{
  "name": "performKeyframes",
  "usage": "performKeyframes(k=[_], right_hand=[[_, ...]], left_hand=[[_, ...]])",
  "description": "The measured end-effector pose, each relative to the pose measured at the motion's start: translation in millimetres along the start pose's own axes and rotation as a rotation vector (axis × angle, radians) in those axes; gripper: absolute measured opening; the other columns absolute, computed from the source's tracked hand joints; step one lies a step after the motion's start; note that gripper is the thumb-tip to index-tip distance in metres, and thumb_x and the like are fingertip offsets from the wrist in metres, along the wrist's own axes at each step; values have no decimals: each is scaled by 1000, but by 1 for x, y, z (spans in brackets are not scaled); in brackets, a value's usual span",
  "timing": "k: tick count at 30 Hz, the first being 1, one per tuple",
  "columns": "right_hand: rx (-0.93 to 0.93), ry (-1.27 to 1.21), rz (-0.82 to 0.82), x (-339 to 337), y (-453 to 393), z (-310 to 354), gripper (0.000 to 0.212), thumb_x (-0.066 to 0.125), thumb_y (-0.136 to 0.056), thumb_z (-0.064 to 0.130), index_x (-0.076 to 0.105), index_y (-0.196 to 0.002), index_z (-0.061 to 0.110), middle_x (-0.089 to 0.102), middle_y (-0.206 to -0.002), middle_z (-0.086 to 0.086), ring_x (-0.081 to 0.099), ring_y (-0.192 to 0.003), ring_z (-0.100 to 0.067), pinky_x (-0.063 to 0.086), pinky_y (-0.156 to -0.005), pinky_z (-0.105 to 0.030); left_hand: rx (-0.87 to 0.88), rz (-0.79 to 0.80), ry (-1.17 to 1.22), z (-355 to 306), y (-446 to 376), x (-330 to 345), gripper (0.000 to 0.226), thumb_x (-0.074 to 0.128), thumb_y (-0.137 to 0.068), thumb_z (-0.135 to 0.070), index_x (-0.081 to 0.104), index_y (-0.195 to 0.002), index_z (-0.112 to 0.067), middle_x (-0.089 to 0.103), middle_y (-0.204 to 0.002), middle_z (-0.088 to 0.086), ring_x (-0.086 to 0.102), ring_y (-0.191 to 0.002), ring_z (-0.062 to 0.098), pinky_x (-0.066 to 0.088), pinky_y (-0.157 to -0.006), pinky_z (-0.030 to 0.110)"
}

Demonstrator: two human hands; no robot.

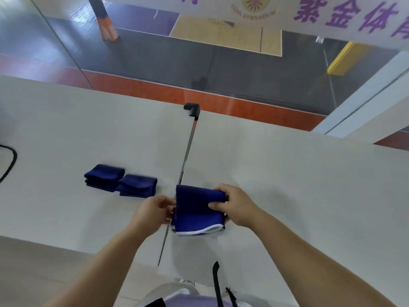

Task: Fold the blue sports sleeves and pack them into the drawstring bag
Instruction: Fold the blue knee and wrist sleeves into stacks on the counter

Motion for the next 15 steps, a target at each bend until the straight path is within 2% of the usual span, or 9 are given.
performKeyframes(k=[3,5,7,9,12,13,15], right_hand=[[35,220,-85,11,-10,-5,17,68,-82,18,55,-81,28,60,-78,6,58,-69,-11,46,-60,-23],[48,323,-137,15,-12,-9,15,68,-82,23,54,-85,26,58,-83,5,55,-72,-13,42,-63,-24],[51,465,-162,21,-13,-11,17,66,-84,27,54,-95,21,53,-97,1,53,-83,-18,43,-71,-28],[64,615,-168,26,-14,-12,33,64,-86,32,51,-112,17,44,-114,-3,48,-101,-21,44,-83,-31],[67,682,-129,27,-18,-10,61,66,-85,32,36,-134,14,32,-136,-4,32,-126,-25,38,-103,-39],[70,695,-90,27,-20,-9,63,66,-85,31,34,-136,14,32,-138,-4,30,-129,-26,36,-105,-40],[90,727,-10,25,-23,-7,53,65,-85,33,42,-130,16,39,-133,-5,32,-127,-27,37,-103,-41]], left_hand=[[-7,1,78,-3,-4,-3,29,33,-91,14,59,-91,2,64,-74,16,62,-65,31,53,-68,43],[8,19,84,-5,-4,-3,18,45,-95,-1,62,-90,-5,67,-78,13,65,-69,28,55,-71,44],[54,49,-27,-3,-4,-2,4,62,-89,-13,62,-93,-14,70,-85,8,68,-78,25,58,-74,41],[78,45,-142,-1,-5,2,22,72,-81,-13,59,-98,-16,67,-88,3,67,-82,21,57,-71,32],[84,17,-182,-1,-5,6,30,75,-77,-8,55,-100,-14,61,-87,2,63,-80,19,55,-69,28],[98,9,-194,0,-6,7,30,75,-77,-7,55,-99,-15,61,-86,1,62,-80,20,55,-71,30],[113,6,-219,2,-6,8,28,73,-77,-7,55,-96,-16,60,-86,-1,61,-80,21,55,-74,33]])
Point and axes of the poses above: each hand's wrist, its own y-axis away from the middle knuckle, its own x-axis out of the palm, z = x × y, the point moved 1 cm from there along -y, towards the middle knuckle
